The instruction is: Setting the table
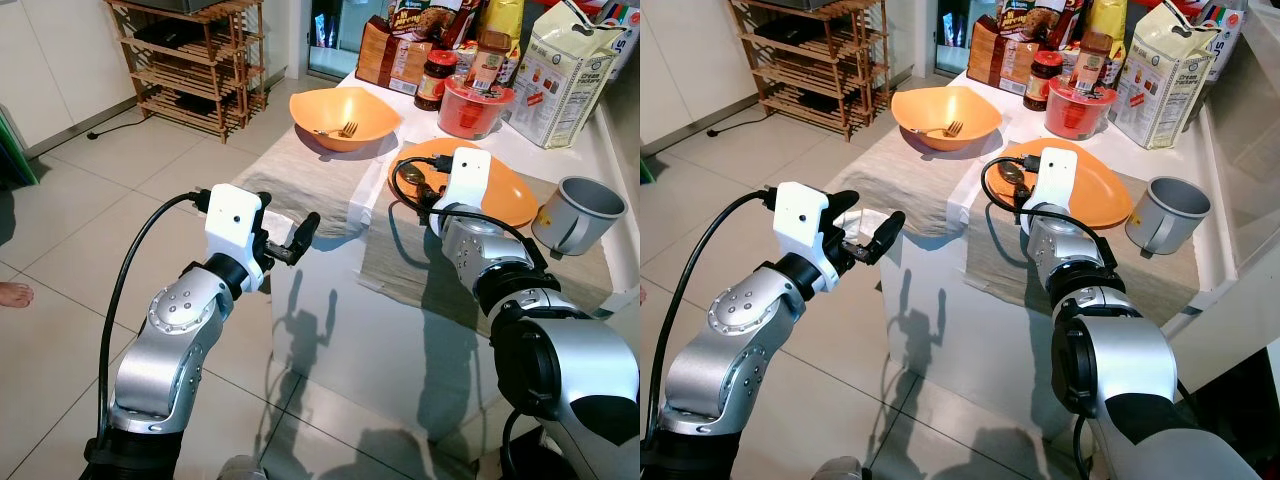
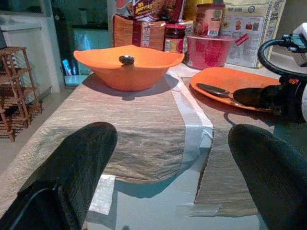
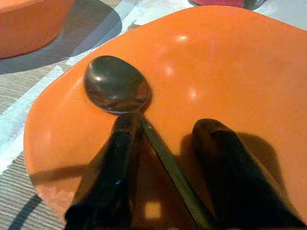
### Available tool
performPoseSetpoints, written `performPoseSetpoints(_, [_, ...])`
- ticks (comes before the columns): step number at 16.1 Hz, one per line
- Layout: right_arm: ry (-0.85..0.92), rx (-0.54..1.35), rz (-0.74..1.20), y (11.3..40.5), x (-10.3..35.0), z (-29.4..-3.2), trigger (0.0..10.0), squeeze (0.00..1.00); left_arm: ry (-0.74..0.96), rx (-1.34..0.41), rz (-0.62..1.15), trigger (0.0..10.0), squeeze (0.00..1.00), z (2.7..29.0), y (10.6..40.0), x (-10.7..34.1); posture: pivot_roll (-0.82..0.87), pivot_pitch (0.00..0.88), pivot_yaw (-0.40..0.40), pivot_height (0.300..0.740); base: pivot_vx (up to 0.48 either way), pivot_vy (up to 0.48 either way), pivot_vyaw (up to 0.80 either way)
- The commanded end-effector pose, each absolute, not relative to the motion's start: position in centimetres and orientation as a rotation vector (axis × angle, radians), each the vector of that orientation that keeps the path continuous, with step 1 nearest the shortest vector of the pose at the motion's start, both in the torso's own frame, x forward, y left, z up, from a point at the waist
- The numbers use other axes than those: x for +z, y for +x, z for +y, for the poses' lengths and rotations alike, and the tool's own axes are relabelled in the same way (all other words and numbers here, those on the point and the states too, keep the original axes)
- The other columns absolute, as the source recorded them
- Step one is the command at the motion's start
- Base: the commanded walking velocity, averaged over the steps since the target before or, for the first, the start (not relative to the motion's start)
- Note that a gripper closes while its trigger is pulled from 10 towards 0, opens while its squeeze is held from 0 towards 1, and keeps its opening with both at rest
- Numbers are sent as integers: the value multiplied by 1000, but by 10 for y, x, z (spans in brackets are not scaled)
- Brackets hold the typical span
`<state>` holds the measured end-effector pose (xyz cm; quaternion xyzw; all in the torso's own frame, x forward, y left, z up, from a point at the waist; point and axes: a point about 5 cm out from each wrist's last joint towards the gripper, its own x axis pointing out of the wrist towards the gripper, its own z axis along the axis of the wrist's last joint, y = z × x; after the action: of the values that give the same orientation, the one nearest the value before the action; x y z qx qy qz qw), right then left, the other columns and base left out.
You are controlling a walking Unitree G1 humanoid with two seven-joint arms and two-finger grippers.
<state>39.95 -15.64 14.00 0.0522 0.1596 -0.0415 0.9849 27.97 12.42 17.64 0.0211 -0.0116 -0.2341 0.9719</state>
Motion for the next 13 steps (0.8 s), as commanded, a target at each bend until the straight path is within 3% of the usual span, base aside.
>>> performPoseSetpoints(1, [106, -102, 342, 397, 133, -161, 0, 0, 37, -471, -32, 10000, 0, 122, 282, 181, 297, 0, -70, 740, 0, 0, 0])
performPoseSetpoints(13, [-17, -243, 53, 406, 179, -185, 0, 0, 36, -475, -47, 10000, 0, 118, 283, 181, 290, 0, -71, 740, 0, 0, 0])
